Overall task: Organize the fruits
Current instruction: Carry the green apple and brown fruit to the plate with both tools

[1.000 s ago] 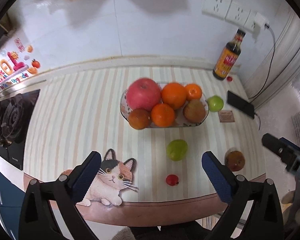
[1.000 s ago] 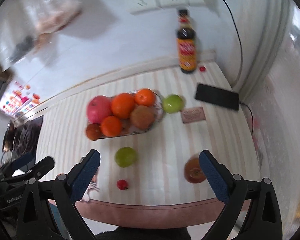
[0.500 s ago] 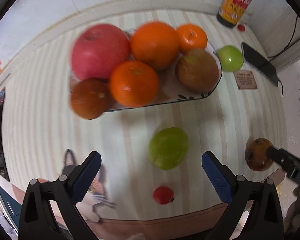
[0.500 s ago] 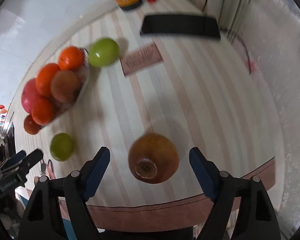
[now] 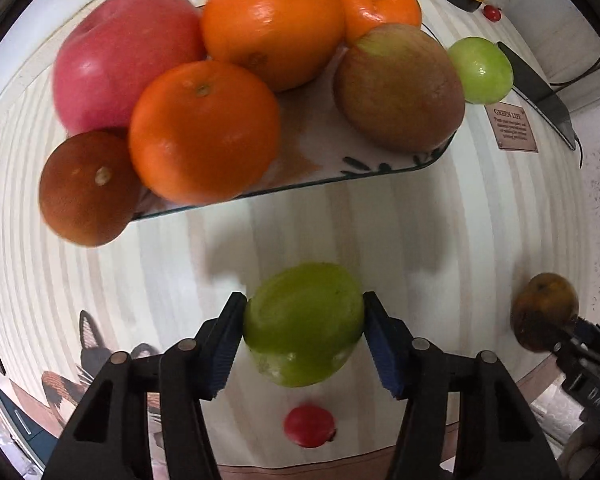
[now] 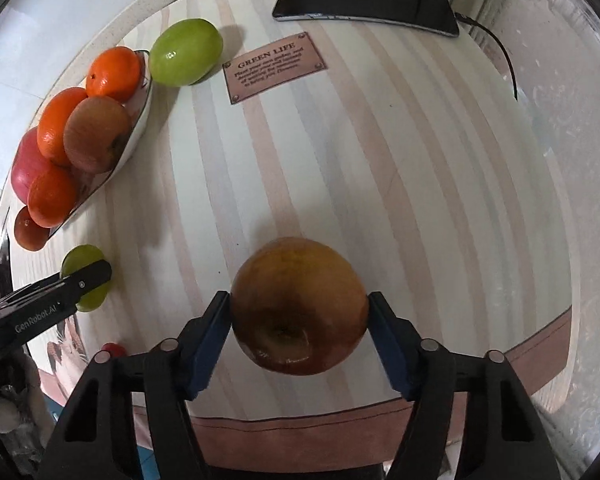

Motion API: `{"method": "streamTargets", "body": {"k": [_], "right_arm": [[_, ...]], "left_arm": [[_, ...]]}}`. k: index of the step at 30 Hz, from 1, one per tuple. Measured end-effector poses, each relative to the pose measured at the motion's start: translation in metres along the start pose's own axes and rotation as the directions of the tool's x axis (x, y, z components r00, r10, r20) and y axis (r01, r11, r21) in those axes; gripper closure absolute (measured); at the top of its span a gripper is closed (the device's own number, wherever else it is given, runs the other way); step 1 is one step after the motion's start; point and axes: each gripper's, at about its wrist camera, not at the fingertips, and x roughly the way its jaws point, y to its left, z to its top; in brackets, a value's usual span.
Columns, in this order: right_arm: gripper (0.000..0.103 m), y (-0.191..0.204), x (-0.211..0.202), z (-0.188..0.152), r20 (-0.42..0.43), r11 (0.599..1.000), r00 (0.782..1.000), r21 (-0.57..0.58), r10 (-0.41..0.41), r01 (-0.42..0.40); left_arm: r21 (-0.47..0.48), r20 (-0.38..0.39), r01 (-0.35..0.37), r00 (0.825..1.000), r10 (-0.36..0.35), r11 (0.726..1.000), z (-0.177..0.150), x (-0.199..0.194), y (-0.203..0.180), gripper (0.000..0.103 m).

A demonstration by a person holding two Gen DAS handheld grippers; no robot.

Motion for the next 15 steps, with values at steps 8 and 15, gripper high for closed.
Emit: {"method": "streamTargets", "body": {"k": [8, 15], "right_arm": [[0.033, 0.05, 0.011, -0.013, -0.031, 0.991, 0.997, -0.11, 0.071, -0.074], [0.032, 0.107, 0.027, -0.026, -0.038, 0.968, 0.996, -0.233, 0.084, -0.09]], "left_arm": [[-0.072, -0.013, -0.012, 1.0, 0.011, 0.997, -0.038, -0.01, 0.045, 0.047], [-0.159, -0.017, -0.008, 1.0, 0.006, 0.987, -0.057, -0.007, 0.073, 0.047]]}}
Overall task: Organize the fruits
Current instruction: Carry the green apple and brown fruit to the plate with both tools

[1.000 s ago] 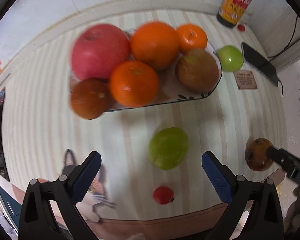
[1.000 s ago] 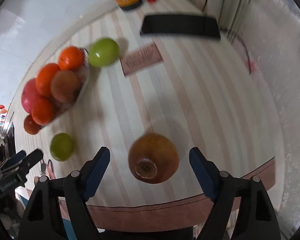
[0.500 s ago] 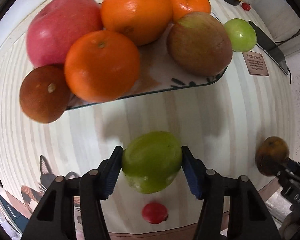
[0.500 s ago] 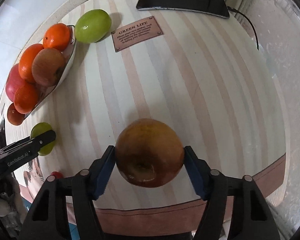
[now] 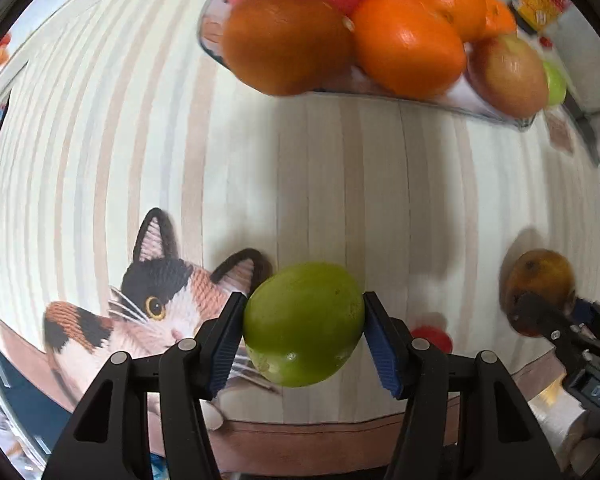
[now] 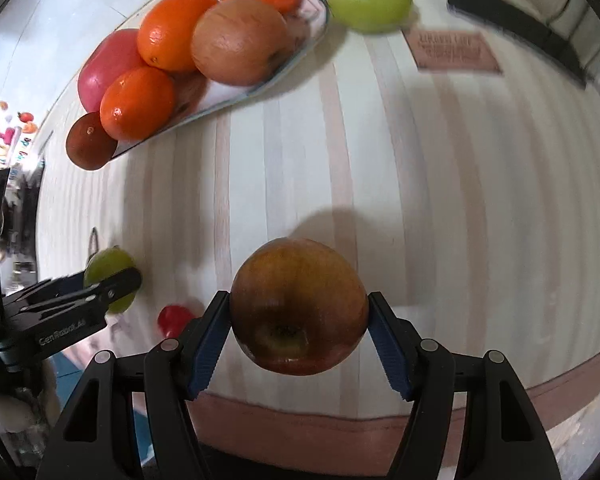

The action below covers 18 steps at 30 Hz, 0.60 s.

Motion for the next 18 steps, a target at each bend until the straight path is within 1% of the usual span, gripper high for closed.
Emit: {"method": "streamTargets", "body": {"k": [4, 6, 10, 11, 12, 13, 18], "right_arm": [[0.032, -0.004, 0.002, 0.006, -0.015, 0.999, 0.999, 0.04, 0.033, -0.032], [0.032, -0.01, -0.001, 0.007, -0.016, 0.998, 0.999, 0.049, 0.037, -0.036], [0.032, -0.01, -0.004, 0.003, -0.006, 0.999, 1.0, 0.035, 0.019, -0.019], [0.032, -0.014, -0.008, 0.001, -0.008, 0.999, 1.0, 0.032, 0.019, -0.019], [0.032, -0.012, -0.006, -0.002, -0.005, 0.999, 1.0, 0.03, 0.017, -0.017], [0.032, -0.01, -0.005, -0.001, 0.001, 1.0, 1.0, 0.023, 0.01, -0.01], [0.033, -0.006, -0.006, -0.003, 0.011, 1.0, 1.0, -0.004, -0.011, 0.012]], "left_arm": [[-0.014, 0.014, 0.007, 1.0, -0.007, 1.0, -0.003, 0.0, 0.0, 0.047], [-0.019, 0.017, 0.013, 1.0, -0.012, 1.0, -0.007, 0.001, -0.006, 0.047], [-0.018, 0.019, 0.02, 1.0, -0.02, 1.0, -0.012, 0.002, -0.015, 0.047], [-0.017, 0.02, 0.021, 1.0, -0.021, 1.0, -0.014, 0.003, -0.01, 0.047], [-0.016, 0.02, 0.022, 1.0, -0.022, 1.0, -0.004, 0.003, -0.004, 0.047], [-0.016, 0.019, 0.023, 1.0, -0.023, 1.0, -0.003, 0.0, 0.0, 0.047], [-0.008, 0.038, 0.035, 0.999, -0.034, 0.999, -0.005, -0.013, 0.004, 0.047]]}}
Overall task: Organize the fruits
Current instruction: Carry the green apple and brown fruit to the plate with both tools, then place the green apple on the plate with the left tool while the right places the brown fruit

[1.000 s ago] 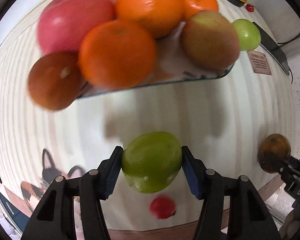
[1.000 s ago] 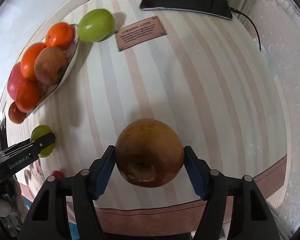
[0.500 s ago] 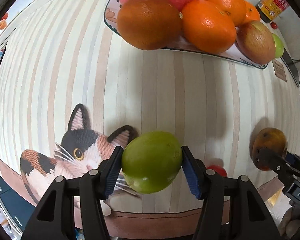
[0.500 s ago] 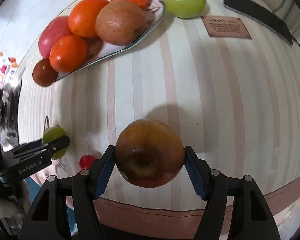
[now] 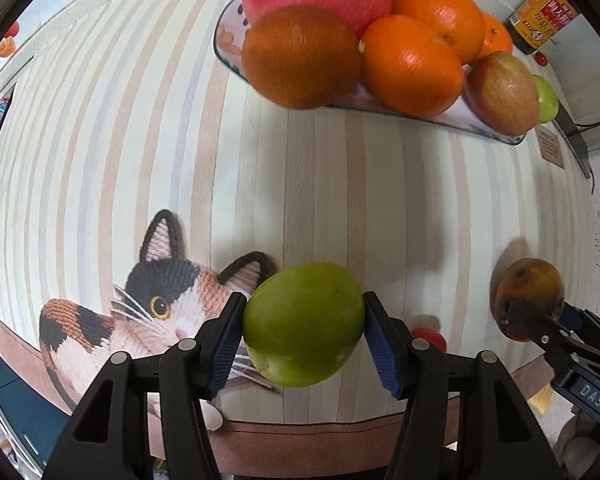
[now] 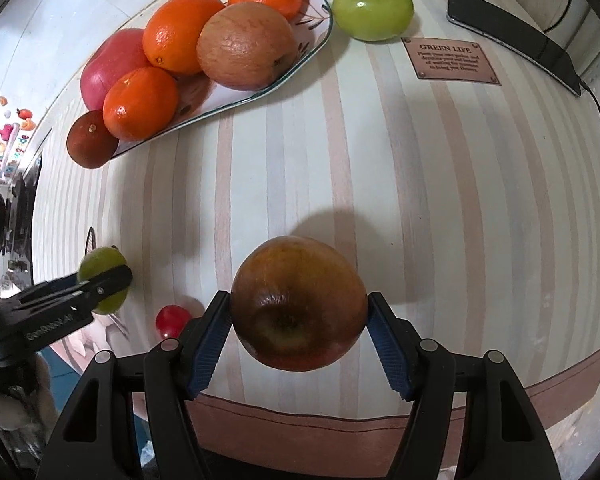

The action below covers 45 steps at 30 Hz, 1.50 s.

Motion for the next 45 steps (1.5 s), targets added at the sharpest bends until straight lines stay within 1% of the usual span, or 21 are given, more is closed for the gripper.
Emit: {"method": "streamTargets", "body": {"k": [4, 6, 10, 12, 15, 17, 18, 21, 23, 28, 31, 35, 38, 41, 45], "right_arm": [[0.033, -0.002, -0.009, 0.001, 0.013, 0.999, 0.999, 0.028, 0.034, -0.034], [0.033, -0.002, -0.017, 0.005, 0.025, 0.998, 0.998, 0.039, 0.058, -0.059], [0.033, -0.004, -0.047, 0.023, 0.079, 0.988, 0.988, 0.068, 0.129, -0.135], [0.033, -0.003, -0.063, 0.036, 0.106, 0.981, 0.98, 0.079, 0.166, -0.175], [0.033, -0.003, -0.084, 0.064, 0.143, 0.973, 0.968, 0.079, 0.204, -0.216], [0.033, -0.001, -0.096, 0.087, 0.163, 0.968, 0.961, 0.077, 0.224, -0.239], [0.033, 0.0, -0.099, 0.098, 0.168, 0.965, 0.958, 0.08, 0.234, -0.25], [0.033, 0.007, -0.101, 0.135, 0.17, 0.96, 0.955, 0.095, 0.244, -0.262], [0.033, 0.011, -0.093, 0.158, 0.154, 0.963, 0.96, 0.1, 0.234, -0.251], [0.033, 0.019, -0.066, 0.189, 0.111, 0.97, 0.972, 0.109, 0.206, -0.218], [0.033, 0.019, -0.05, 0.199, 0.077, 0.972, 0.977, 0.116, 0.197, -0.205], [0.033, 0.015, -0.036, 0.202, 0.069, 0.974, 0.98, 0.123, 0.184, -0.192], [0.033, 0.017, -0.034, 0.207, 0.056, 0.973, 0.98, 0.122, 0.19, -0.196], [0.032, 0.02, -0.033, 0.209, 0.051, 0.977, 0.982, 0.101, 0.184, -0.188], [0.032, 0.017, -0.033, 0.209, 0.042, 0.972, 0.978, 0.11, 0.203, -0.206]], "left_arm": [[0.012, 0.033, 0.026, 0.999, -0.027, 1.0, 0.004, -0.028, 0.001, 0.047], [0.027, 0.06, 0.05, 0.997, -0.051, 0.998, 0.01, -0.049, -0.002, 0.047], [0.064, 0.121, 0.096, 0.987, -0.103, 0.993, 0.027, -0.084, -0.009, 0.047], [0.083, 0.137, 0.131, 0.98, -0.142, 0.988, 0.047, -0.108, -0.011, 0.047], [0.107, 0.135, 0.168, 0.974, -0.181, 0.98, 0.075, -0.122, -0.02, 0.047], [0.132, 0.138, 0.173, 0.972, -0.191, 0.976, 0.093, -0.122, -0.024, 0.047], [0.132, 0.139, 0.169, 0.973, -0.187, 0.977, 0.105, -0.122, -0.027, 0.047], [0.127, 0.117, 0.172, 0.975, -0.187, 0.977, 0.125, -0.11, -0.03, 0.047], [0.127, 0.099, 0.167, 0.979, -0.18, 0.978, 0.132, -0.103, -0.032, 0.047], [0.115, 0.061, 0.153, 0.985, -0.161, 0.981, 0.149, -0.079, -0.039, 0.047], [0.117, 0.045, 0.148, 0.987, -0.154, 0.982, 0.157, -0.068, -0.042, 0.047], [0.131, 0.044, 0.117, 0.991, -0.124, 0.984, 0.163, -0.058, -0.047, 0.047], [0.156, 0.064, 0.093, 0.993, -0.104, 0.983, 0.163, -0.057, -0.052, 0.047], [0.176, 0.076, 0.051, 0.995, -0.065, 0.983, 0.162, -0.055, -0.058, 0.047], [0.203, 0.092, 0.005, 0.995, -0.024, 0.979, 0.159, -0.052, -0.063, 0.047]]}}
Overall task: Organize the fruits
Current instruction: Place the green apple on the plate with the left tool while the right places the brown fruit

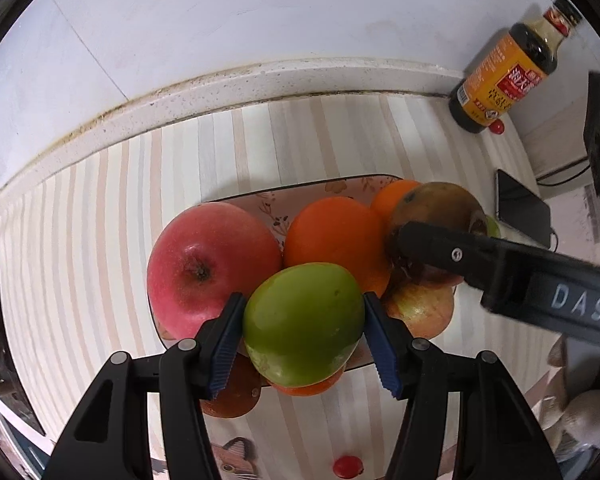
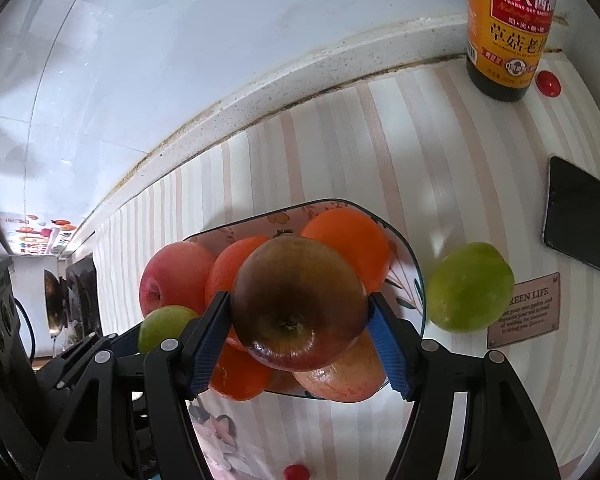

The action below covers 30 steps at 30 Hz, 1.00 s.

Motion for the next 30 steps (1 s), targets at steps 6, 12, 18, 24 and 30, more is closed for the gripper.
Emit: {"method": "streamTargets", "body": {"k": [6, 12, 18, 24, 30], "right_arm": [[0.024, -0.006, -0.001, 0.002, -0.008, 1.0, 1.0, 0.023, 0.008, -0.008], [0.022, -0.013, -0.002, 0.0, -0.004, 0.998, 0.999, 0.044, 0.037, -0.037], [0.021, -0.013, -0.003, -0.003, -0.01, 0.998, 0.999, 0.036, 0.051, -0.051], [0.015, -0.014, -0.007, -0.004, -0.004, 0.997, 0.998, 0.037, 0.064, -0.064], [0.015, -0.017, -0.011, -0.005, 0.003, 0.996, 0.997, 0.041, 0.078, -0.078]], "left_arm": [[0.008, 0.007, -0.035, 0.999, 0.035, 0.999, -0.001, 0.003, -0.003, 0.047], [0.008, 0.018, -0.056, 0.998, 0.056, 0.998, -0.004, 0.004, -0.005, 0.047], [-0.023, 0.005, -0.051, 0.999, 0.051, 0.998, -0.004, 0.004, -0.003, 0.047], [-0.098, 0.009, 0.013, 1.0, -0.012, 0.995, -0.005, 0.001, 0.009, 0.047], [-0.144, 0.02, 0.04, 0.999, -0.037, 0.989, -0.008, -0.001, 0.016, 0.047]]}}
